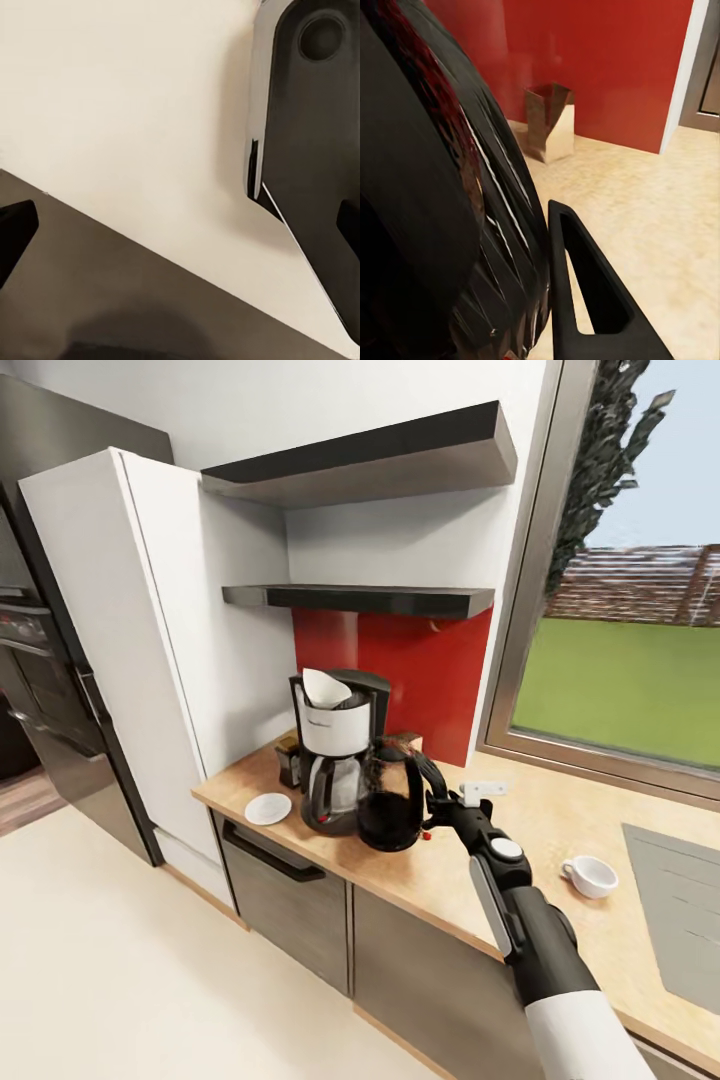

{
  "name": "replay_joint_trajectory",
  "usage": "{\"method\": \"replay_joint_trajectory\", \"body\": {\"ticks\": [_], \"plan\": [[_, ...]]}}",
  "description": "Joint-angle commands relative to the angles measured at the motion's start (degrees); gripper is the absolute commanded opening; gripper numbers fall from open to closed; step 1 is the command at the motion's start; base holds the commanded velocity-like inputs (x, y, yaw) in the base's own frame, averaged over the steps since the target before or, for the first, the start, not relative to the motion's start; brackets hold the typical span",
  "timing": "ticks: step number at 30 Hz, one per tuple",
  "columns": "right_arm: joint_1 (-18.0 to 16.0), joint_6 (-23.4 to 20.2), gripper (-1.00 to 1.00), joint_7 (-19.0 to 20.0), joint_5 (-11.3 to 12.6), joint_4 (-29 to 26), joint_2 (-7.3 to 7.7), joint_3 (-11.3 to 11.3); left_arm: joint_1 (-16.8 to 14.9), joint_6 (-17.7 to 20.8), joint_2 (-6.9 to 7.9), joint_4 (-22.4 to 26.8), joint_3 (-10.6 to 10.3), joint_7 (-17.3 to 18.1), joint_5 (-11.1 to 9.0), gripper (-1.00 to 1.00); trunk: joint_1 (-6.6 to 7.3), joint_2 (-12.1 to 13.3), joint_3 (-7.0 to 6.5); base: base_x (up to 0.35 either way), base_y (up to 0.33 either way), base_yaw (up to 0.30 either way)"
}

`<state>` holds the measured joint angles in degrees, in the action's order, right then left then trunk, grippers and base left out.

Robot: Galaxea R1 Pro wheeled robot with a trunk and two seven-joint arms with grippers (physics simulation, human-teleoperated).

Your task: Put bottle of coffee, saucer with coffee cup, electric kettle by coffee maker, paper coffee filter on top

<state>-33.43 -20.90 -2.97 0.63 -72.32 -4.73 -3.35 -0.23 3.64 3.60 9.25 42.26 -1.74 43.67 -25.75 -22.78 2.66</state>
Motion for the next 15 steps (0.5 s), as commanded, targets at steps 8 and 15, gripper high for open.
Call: {"method": "replay_joint_trajectory", "body": {"ticks": [8, 15], "plan": [[-0.06, 1.18, -1.00, -0.28, 0.08, 1.41, 0.15, 1.28, -0.70, -0.12, -0.30, 0.83, 0.16, -0.01, 0.26, 1.00, -0.03, -0.13, 0.11, 0.002, 0.003, 0.000], [-0.06, 1.21, -1.00, -0.28, 0.07, 1.48, 0.16, 2.44, -0.72, -0.20, -0.36, 0.85, 0.14, -0.01, 0.28, 1.00, -0.03, -0.13, 0.11, 0.000, 0.000, 0.000]]}}
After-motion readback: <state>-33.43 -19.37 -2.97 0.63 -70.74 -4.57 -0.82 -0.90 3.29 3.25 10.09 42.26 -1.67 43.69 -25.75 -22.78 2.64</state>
